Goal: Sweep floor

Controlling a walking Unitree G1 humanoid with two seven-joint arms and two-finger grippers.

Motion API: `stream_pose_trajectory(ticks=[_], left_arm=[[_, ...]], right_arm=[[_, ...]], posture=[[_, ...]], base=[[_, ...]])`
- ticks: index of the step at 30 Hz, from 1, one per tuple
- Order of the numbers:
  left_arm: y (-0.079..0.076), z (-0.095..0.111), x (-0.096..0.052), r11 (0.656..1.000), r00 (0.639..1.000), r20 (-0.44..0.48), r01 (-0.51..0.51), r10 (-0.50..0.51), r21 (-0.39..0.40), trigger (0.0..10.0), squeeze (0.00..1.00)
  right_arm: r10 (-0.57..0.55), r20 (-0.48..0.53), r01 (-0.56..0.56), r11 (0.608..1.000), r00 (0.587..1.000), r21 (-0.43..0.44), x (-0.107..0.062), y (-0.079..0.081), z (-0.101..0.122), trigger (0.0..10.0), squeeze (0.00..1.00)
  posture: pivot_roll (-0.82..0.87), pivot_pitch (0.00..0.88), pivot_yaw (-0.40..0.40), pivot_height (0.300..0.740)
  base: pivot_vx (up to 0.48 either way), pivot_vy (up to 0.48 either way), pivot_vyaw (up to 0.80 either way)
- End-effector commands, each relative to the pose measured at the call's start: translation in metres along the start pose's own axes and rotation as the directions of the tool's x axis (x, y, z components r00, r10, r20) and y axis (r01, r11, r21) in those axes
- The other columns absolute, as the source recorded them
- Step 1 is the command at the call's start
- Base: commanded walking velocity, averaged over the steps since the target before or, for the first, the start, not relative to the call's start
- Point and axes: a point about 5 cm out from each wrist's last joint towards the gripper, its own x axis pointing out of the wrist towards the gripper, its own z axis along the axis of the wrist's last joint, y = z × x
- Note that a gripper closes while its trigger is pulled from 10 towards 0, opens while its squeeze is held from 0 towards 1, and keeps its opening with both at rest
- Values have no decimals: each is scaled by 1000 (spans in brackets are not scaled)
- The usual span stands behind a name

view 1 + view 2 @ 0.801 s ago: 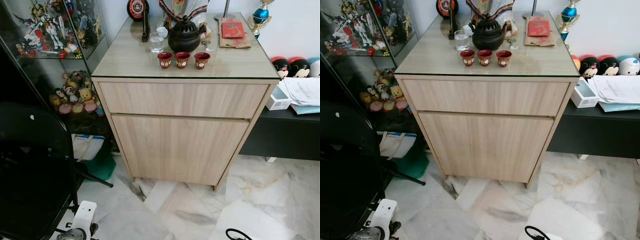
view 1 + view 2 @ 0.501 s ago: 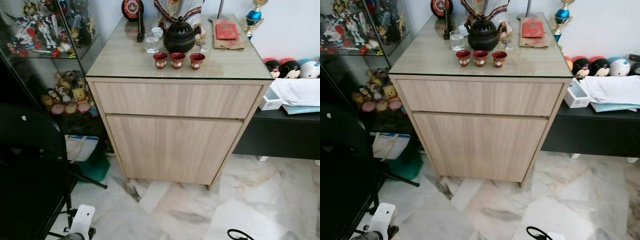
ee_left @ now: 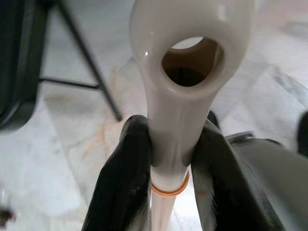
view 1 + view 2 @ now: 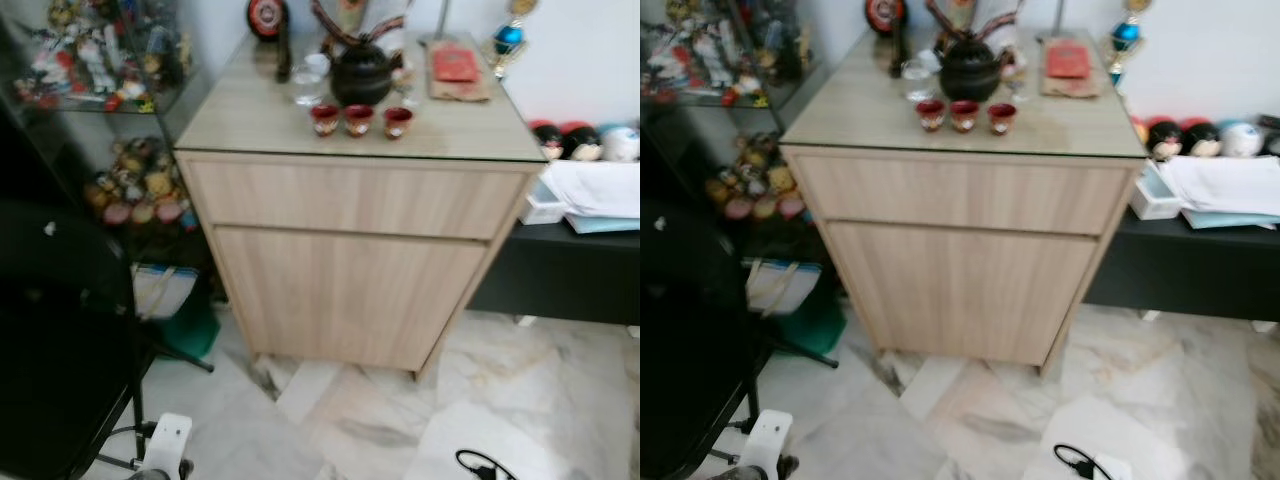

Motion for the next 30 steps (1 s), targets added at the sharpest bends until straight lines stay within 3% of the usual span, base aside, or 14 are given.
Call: stream_pose_trajectory(ticks=[1,9,20,30], left_arm=[[4,-22,-4,1000,997,-73,-10,10,-2,10000,0],[1,-26,-5,1000,996,-86,7,-6,20,10000,0],[2,-24,-4,1000,997,-75,8,-7,20,10000,0],[-3,-31,-5,1000,996,-86,0,-1,-14,10000,0]], right_arm=[[-12,-19,12,1000,1000,-7,-3,-6,-9,10000,0],[-29,-39,29,1000,999,-2,-7,-11,-18,10000,0],[18,-23,-18,999,1000,-36,-3,0,-10,10000,0],[15,-22,-16,999,1000,-37,-2,-5,-5,10000,0]], posture=[[-28,66,15,740],[-32,66,22,740],[-25,60,9,740],[-16,73,-6,740]], base=[[0,0,800],[0,0,800],[0,0,800],[0,0,800]])
